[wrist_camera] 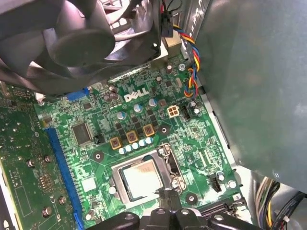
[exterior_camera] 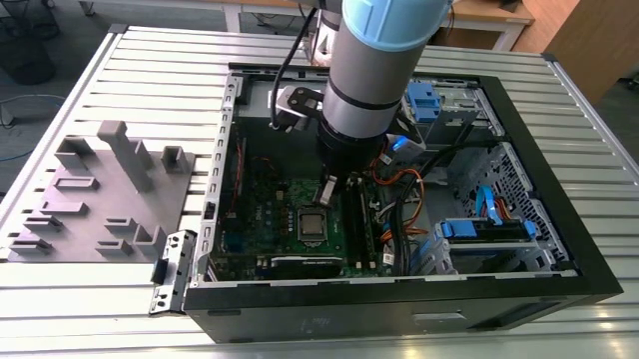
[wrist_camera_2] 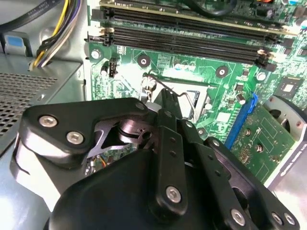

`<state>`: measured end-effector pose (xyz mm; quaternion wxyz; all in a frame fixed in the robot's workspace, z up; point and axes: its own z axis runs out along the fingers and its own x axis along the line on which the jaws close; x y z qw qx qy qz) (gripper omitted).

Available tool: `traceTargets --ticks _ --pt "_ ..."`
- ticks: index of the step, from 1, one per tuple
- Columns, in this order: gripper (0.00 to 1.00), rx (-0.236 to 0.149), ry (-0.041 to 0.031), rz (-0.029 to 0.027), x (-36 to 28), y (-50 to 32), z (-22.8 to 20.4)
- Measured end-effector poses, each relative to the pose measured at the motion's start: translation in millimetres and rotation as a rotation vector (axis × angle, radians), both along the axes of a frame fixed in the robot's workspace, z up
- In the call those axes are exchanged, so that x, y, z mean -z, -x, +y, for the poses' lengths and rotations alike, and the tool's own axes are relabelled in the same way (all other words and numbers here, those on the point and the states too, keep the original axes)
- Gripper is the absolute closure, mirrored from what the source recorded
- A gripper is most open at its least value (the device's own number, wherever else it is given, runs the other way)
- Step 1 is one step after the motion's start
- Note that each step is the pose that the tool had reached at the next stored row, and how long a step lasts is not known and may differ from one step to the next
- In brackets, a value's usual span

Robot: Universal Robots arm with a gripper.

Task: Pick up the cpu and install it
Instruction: 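Install the first cpu locking lever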

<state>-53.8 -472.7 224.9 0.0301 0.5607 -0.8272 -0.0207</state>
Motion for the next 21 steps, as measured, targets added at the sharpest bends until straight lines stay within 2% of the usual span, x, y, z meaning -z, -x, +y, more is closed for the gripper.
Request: traceTargets --ticks 5,11,14,21 --pt "0.89 0.001 0.0071 0.0000 0.8 -0.2 -3.5" --pt "0.89 0.003 0.0088 -0.0001 5.0 -0.1 -13.8" --pt "0.89 0.005 0.0089 -0.0002 7.7 -0.1 -17.6" --pt "0.89 0.016 0.0102 -0.0001 15.0 -1.7 -19.1"
